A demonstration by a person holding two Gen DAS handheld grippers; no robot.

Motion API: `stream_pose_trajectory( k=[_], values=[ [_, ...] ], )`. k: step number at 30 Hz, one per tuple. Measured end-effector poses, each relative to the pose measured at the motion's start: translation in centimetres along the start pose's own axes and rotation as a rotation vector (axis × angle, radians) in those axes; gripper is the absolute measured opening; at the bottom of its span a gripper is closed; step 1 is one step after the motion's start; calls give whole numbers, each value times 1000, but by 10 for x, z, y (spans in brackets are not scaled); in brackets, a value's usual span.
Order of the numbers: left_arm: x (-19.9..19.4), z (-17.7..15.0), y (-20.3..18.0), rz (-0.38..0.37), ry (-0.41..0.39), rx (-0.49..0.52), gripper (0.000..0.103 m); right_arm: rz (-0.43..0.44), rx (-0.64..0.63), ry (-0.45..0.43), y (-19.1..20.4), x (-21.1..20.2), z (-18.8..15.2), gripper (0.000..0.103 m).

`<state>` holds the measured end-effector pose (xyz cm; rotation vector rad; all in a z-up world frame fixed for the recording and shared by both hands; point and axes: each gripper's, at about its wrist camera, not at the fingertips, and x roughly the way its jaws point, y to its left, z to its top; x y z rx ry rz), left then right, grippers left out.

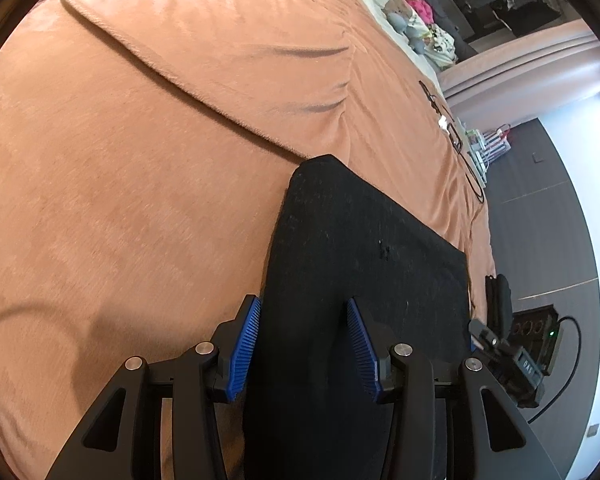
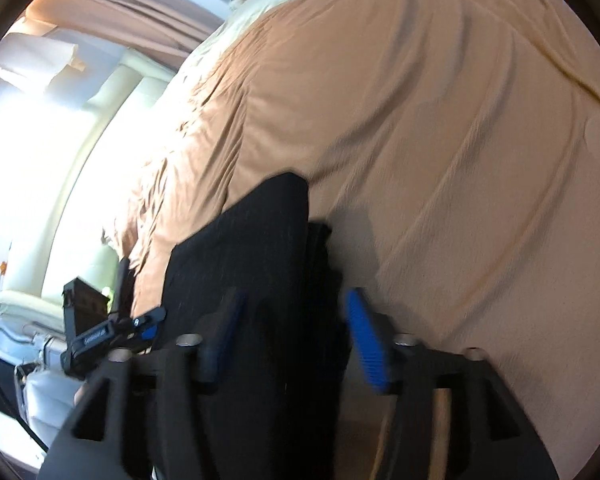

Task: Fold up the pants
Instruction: 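Press the folded trouser stack edges square with both open grippers, then close both grippers on opposite edges of the folded black trousers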

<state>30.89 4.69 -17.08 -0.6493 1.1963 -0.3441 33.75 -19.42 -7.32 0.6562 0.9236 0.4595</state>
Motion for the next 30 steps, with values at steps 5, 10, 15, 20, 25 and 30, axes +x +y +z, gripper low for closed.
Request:
stream_pose_trajectory(
  k=[5, 10, 15, 20, 25, 30],
  values=[
    [-4, -10, 9, -15, 26, -17, 48, 62, 19, 64, -12, 1, -9, 57],
    [-8, -20, 13, -26, 31, -9, 52, 91, 12, 128, -26, -2, -13, 58],
    [-11, -26, 14, -38, 45, 8, 52, 110, 13, 153, -35, -3, -7, 58],
    [-8, -32, 15, -58, 58, 13, 52, 123, 15, 163, -34, 6, -1, 60],
    [0, -31, 17, -74, 70, 2, 52, 146, 8, 175, -32, 22, 11, 61],
    [9, -30, 18, -111, 80, -12, 50, 165, 0, 185, -30, 39, 21, 61]
  ],
)
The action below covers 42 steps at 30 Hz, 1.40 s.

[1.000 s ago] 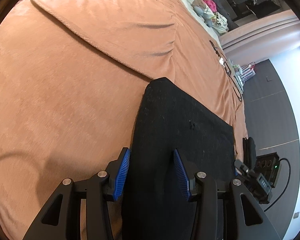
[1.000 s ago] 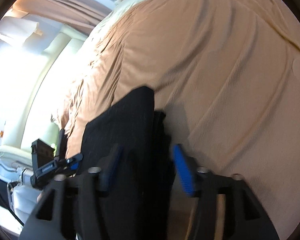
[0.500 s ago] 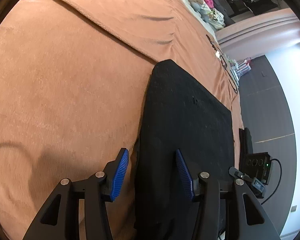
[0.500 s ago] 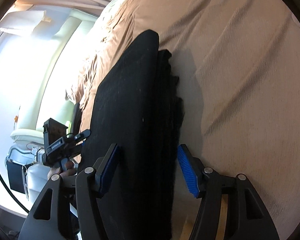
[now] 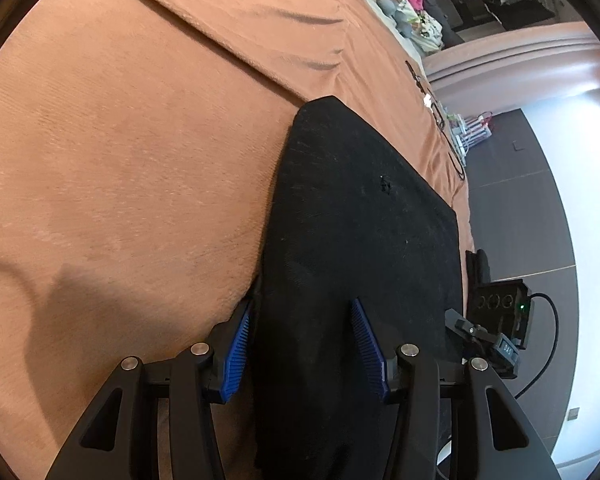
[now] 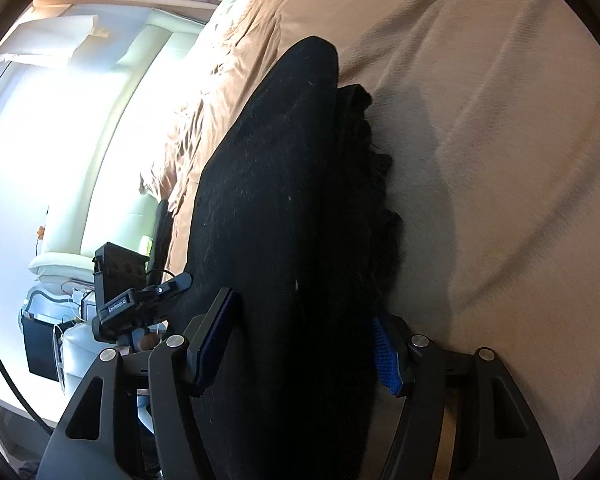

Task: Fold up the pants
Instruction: 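Close both grippers on opposite edges of the folded black trousers, then lift the folded trousers with both grippers and carry them toward the headboard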

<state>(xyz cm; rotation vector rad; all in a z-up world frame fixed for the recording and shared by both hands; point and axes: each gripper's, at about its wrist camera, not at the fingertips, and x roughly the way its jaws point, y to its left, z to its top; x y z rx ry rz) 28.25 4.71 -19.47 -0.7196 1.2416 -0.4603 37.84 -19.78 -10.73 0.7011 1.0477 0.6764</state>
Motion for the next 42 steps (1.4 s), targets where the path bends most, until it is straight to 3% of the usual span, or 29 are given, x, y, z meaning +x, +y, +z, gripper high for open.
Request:
stream_pose_trajectory(
  k=[3, 7, 13, 42],
  values=[
    [0, -1, 0, -10, -1, -3, 45, 8, -4, -5, -2, 3, 2, 60],
    [-9, -3, -4, -24, -18, 23, 37, 19, -25, -24, 3, 2, -5, 41],
    [-24, -8, -11, -38, -38, 52, 29, 41, -58, -57, 9, -1, -14, 31],
    [-138, -40, -59, -70, -264, 210, 27, 84, -278, -227, 88, -21, -72, 29]
  ],
)
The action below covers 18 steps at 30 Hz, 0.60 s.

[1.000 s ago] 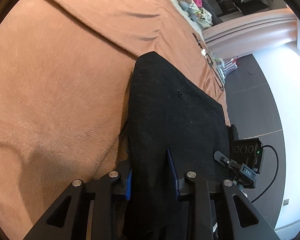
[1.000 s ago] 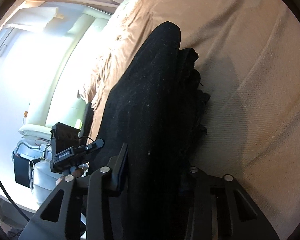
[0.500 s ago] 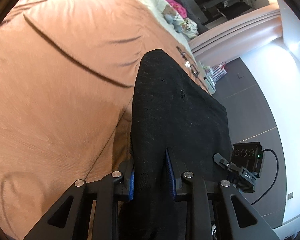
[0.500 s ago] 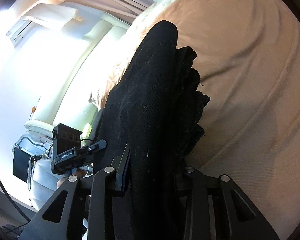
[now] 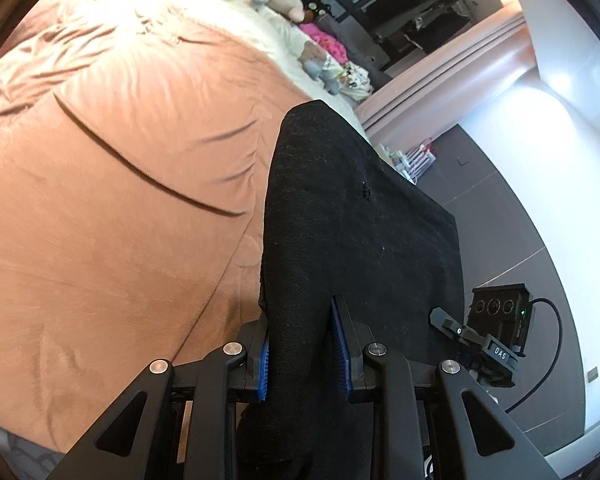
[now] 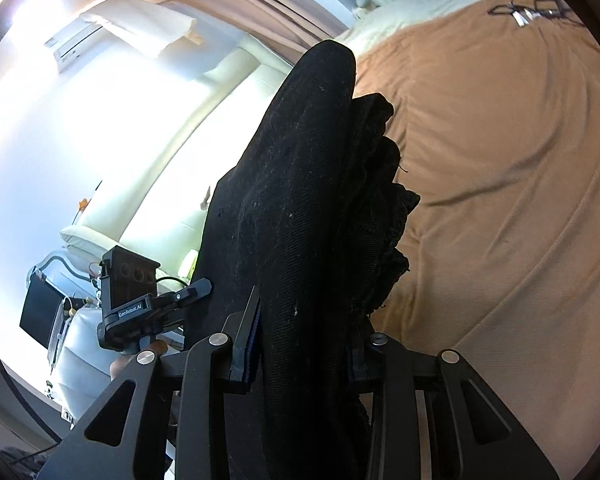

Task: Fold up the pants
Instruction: 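Lift the folded trousers with both grippers and carry them toward the headboard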

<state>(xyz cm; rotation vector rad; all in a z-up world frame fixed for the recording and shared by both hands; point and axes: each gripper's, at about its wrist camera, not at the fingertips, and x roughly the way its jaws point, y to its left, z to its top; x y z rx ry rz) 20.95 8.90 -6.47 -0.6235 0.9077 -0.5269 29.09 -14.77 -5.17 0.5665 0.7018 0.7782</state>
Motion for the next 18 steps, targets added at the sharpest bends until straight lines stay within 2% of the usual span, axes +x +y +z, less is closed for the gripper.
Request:
stream_pose_trajectory(
  k=[7, 18],
  values=[
    [-36, -7, -10, 4, -40, 30, 27, 16, -47, -27, 27, -7, -15, 29],
    [-115, -24, -35, 6, -135, 73, 27, 66, -118, -68, 74, -21, -26, 29]
  ],
)
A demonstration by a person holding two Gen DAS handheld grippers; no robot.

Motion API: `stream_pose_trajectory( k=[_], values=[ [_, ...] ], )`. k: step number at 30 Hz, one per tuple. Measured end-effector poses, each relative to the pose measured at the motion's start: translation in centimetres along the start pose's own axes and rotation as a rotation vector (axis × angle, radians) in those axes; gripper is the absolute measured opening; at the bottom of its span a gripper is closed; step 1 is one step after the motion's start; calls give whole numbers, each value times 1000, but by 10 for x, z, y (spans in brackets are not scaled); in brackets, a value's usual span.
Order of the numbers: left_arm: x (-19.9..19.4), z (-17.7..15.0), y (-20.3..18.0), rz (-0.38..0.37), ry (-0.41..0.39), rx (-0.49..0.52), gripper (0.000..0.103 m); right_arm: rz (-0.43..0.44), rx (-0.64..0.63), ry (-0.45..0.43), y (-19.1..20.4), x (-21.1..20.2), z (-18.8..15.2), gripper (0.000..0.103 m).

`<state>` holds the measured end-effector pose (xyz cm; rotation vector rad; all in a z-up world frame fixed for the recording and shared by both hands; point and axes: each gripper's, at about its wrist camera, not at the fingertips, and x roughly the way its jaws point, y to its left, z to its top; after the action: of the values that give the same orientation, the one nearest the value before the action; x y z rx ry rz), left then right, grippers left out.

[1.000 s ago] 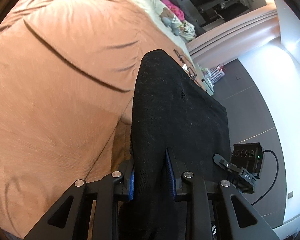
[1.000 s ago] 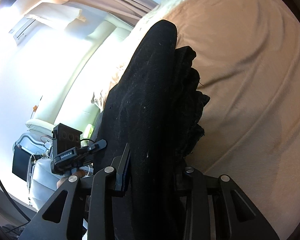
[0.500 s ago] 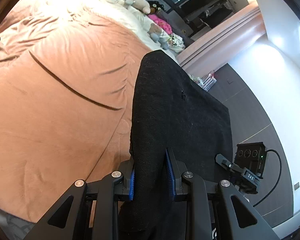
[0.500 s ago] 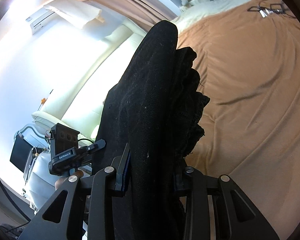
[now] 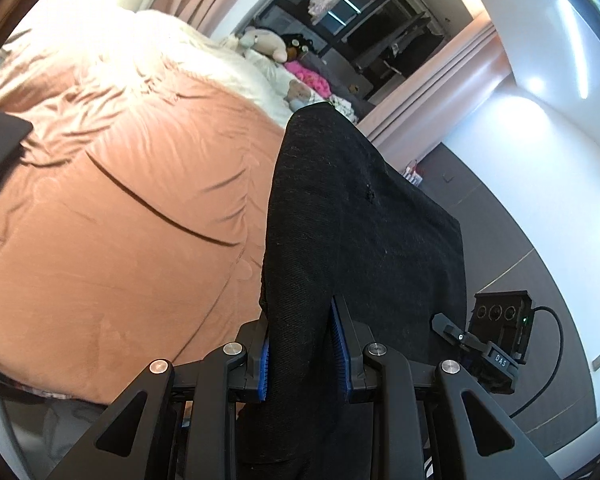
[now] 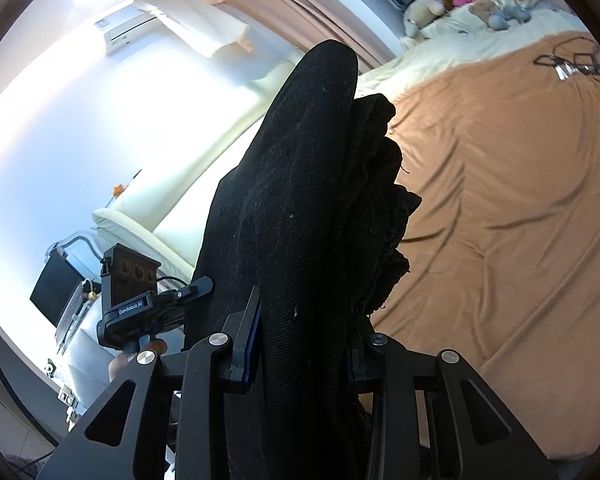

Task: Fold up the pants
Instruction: 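Lift the folded trousers with both grippers and carry them toward the headboard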

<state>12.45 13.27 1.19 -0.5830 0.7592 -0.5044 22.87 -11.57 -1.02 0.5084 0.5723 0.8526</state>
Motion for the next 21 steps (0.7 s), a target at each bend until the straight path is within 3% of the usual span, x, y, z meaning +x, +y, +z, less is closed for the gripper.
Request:
stream_pose_trajectory(
  k=[8, 21],
  values=[
    [-56, 1, -3, 0, -52, 3, 27, 31, -41, 0, 26, 6, -1, 29],
    [-102, 16, 12, 32, -142, 38, 27, 56, -89, 15, 28, 29, 12, 29]
  ],
)
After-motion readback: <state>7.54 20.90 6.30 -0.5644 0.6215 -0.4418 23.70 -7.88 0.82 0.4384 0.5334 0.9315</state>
